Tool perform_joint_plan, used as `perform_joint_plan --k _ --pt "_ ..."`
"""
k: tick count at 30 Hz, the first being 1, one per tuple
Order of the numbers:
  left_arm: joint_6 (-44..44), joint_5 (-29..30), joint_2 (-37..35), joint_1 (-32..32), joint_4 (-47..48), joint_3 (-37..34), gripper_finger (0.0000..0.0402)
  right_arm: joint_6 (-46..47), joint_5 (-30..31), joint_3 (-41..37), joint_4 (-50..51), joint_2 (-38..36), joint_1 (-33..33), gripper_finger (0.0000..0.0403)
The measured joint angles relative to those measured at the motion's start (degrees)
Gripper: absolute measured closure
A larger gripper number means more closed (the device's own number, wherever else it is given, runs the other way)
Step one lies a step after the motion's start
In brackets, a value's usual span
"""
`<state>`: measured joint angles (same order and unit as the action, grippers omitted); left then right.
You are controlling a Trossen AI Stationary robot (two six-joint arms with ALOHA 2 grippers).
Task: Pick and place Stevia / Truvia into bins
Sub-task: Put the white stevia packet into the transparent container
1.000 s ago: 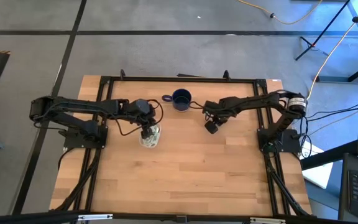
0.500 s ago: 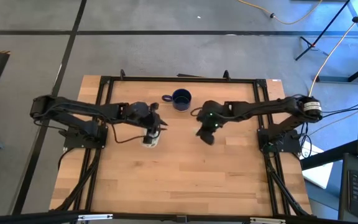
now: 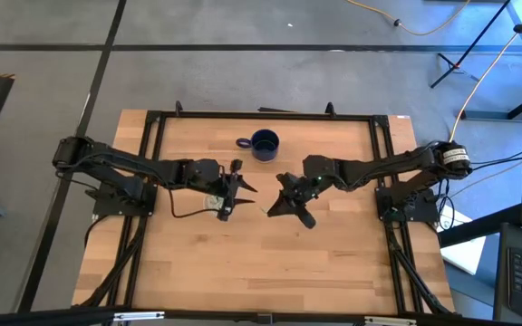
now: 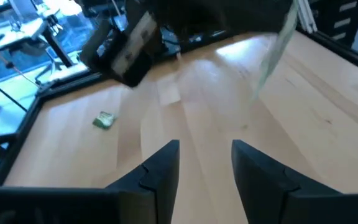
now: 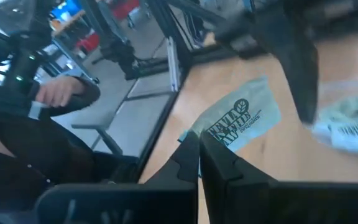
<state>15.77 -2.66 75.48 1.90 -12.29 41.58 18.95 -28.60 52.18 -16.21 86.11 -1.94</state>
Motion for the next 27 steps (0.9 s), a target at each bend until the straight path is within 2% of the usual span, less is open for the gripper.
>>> perform_joint_plan --k 5,16,22,27 --pt "-0.6 -0.5 1.6 0.2 -3.1 0.0 0.0262 0.0 0.0 0.0 -3.5 0.0 -0.5 0.0398" --pt "-3.1 -10.3 2.0 1.4 -11.4 0.0 0.0263 -0.1 0.0 0.0 -3.2 0.0 -0.5 0.0398" --pt "-3.2 -10.5 2.0 2.2 -11.9 0.0 0.0274 -0.2 0.1 0.0 -3.2 0.0 -0.5 0.0398" --pt "-4.0 -10.6 2.0 2.2 -12.0 0.0 0.0306 -0.6 0.1 0.0 -3.1 0.0 -0.4 0.0398"
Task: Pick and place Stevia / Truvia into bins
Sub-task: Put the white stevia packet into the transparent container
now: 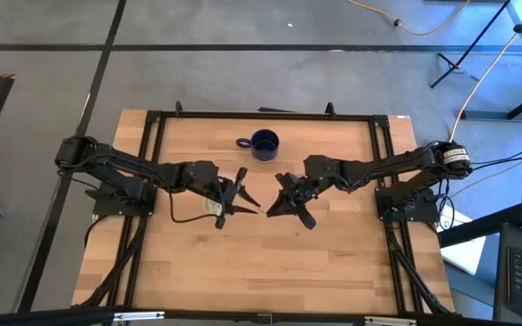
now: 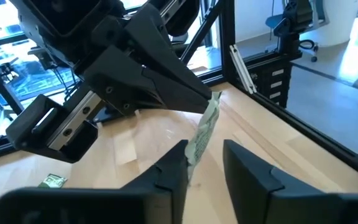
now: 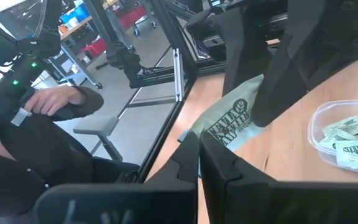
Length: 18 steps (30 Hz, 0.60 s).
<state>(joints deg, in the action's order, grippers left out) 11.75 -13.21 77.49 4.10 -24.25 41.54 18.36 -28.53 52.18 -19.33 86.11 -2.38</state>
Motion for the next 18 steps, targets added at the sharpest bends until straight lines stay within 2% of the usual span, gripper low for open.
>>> perform_joint_plan --k 8,10,13,18 --pt "0.0 0.0 0.0 0.0 0.0 0.0 0.0391 -0.9 0.1 0.0 -0.1 0.0 0.0 0.0394" --pt "0.0 0.0 0.0 0.0 0.0 0.0 0.0396 -0.9 0.4 0.0 -0.2 0.0 0.0 0.0384" --pt "-0.6 0.0 0.0 -0.1 0.6 0.0 0.0398 -1.2 0.4 0.0 1.3 -0.6 0.4 0.0356" --pt "-3.6 0.1 0.0 -0.7 4.1 0.0 0.0399 -2.2 1.7 0.0 7.5 -3.4 2.7 0.0285"
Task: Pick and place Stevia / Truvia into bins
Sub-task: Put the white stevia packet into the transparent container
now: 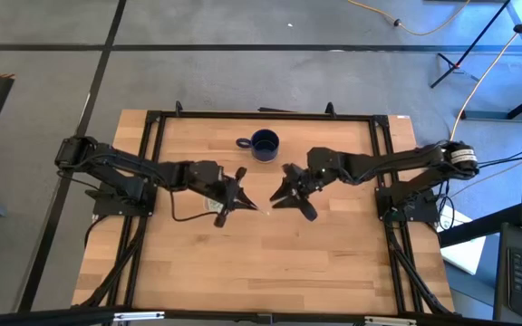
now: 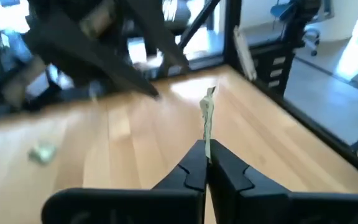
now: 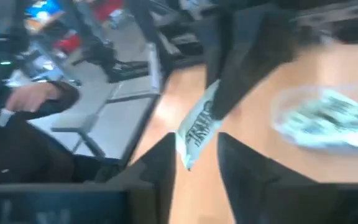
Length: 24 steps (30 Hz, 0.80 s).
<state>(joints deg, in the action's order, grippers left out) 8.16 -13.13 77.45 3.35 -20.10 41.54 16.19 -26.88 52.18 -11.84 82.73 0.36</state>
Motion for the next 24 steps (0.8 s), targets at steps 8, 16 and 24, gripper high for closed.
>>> perform_joint_plan --k 8,16,24 --pt "-11.6 1.1 -2.9 -5.0 23.8 0.0 0.0398 -1.7 16.6 0.0 22.4 -4.3 4.4 0.0219" --pt "-22.9 0.5 -7.6 -11.1 48.4 0.0 0.0397 -1.0 29.5 0.0 38.8 -4.5 7.3 0.0214" --pt "-22.7 -3.0 -6.3 -14.7 55.5 0.0 0.0399 0.0 31.8 0.0 41.7 -4.5 9.4 0.0214"
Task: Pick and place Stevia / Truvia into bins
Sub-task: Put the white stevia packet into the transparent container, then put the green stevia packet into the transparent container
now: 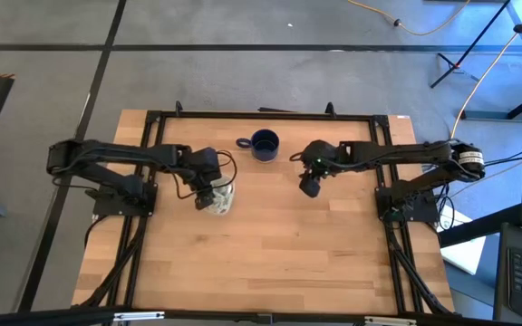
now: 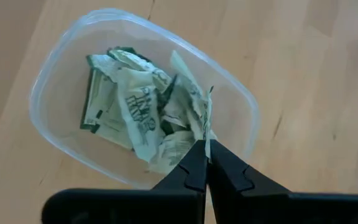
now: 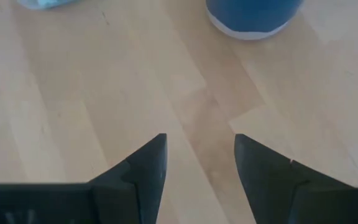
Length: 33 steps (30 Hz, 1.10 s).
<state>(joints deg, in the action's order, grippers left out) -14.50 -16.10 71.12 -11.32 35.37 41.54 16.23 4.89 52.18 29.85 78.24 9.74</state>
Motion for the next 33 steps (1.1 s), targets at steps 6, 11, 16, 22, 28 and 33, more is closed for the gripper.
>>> perform_joint_plan --k 6,11,16,22,28,33 --pt "-1.2 1.1 2.6 -1.2 0.8 0.0 0.0396 0.0 0.0 0.0 0.0 0.0 0.2 0.0214" --pt "1.4 2.2 3.5 -1.6 0.4 0.0 0.0389 0.0 0.0 0.0 0.9 0.0 0.2 0.0214" --pt "4.0 8.3 3.5 -1.6 -0.7 0.0 0.0363 -1.7 0.1 0.0 2.5 0.0 0.2 0.0214" --pt "8.6 11.8 3.5 -2.5 -1.0 1.4 0.0328 -1.6 0.1 0.0 2.6 0.0 0.2 0.0214" --pt "11.7 11.1 3.4 -2.3 -0.8 4.5 0.0303 -1.7 0.1 0.0 2.6 0.0 0.2 0.0214" --pt "11.0 14.2 3.4 -2.3 -0.8 6.3 0.0293 -4.8 2.7 0.0 5.5 0.0 0.2 0.0214"
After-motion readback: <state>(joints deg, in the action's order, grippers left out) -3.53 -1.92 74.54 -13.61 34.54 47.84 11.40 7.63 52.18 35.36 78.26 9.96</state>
